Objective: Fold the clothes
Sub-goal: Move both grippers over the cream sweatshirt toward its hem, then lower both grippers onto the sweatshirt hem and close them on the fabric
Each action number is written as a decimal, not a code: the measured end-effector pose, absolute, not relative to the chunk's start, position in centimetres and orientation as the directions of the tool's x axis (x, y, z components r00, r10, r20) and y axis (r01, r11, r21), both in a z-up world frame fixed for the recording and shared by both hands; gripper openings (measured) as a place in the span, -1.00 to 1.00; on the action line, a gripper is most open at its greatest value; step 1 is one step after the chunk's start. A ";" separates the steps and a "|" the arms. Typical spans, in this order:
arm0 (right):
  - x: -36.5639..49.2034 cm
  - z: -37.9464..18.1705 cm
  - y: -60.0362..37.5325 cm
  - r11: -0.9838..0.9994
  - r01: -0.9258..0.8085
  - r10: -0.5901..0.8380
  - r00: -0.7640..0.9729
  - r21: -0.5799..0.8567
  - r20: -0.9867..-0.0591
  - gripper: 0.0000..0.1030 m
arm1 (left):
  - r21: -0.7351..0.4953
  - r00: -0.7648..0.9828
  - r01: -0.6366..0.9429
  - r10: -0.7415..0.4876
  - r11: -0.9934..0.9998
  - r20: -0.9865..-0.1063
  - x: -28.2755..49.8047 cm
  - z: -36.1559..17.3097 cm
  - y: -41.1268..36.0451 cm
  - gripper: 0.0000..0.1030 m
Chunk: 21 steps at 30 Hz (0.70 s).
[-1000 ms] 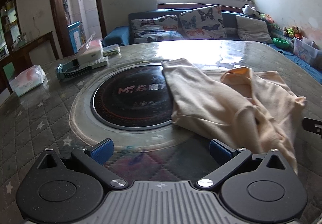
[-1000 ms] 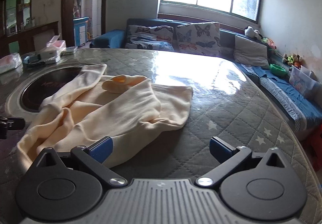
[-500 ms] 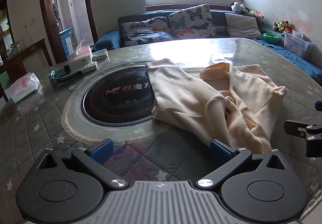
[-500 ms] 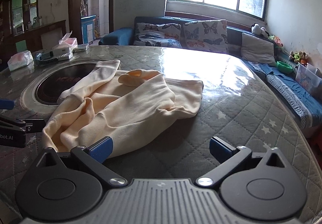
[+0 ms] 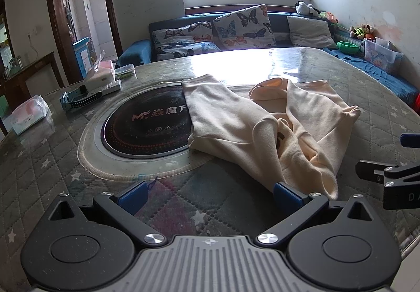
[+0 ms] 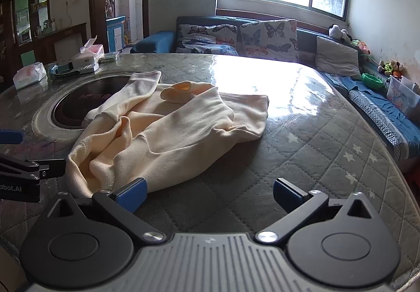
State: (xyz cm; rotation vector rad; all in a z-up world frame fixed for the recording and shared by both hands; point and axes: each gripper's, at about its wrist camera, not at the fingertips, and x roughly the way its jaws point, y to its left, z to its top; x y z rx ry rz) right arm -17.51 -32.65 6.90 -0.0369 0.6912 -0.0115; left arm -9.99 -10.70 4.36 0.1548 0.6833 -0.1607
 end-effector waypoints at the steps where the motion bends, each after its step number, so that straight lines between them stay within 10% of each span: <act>1: -17.6 6.9 -32.6 0.999 -0.004 -0.021 0.770 -0.038 -0.638 1.00 | 0.089 0.764 0.199 -0.098 0.976 -0.638 -10.1 4.3 -10.7 1.00; 21: -17.7 6.9 -32.4 0.999 -0.004 -0.022 0.765 -0.040 -0.643 1.00 | 0.102 0.751 0.216 -0.099 0.971 -0.653 -10.4 4.1 -11.1 1.00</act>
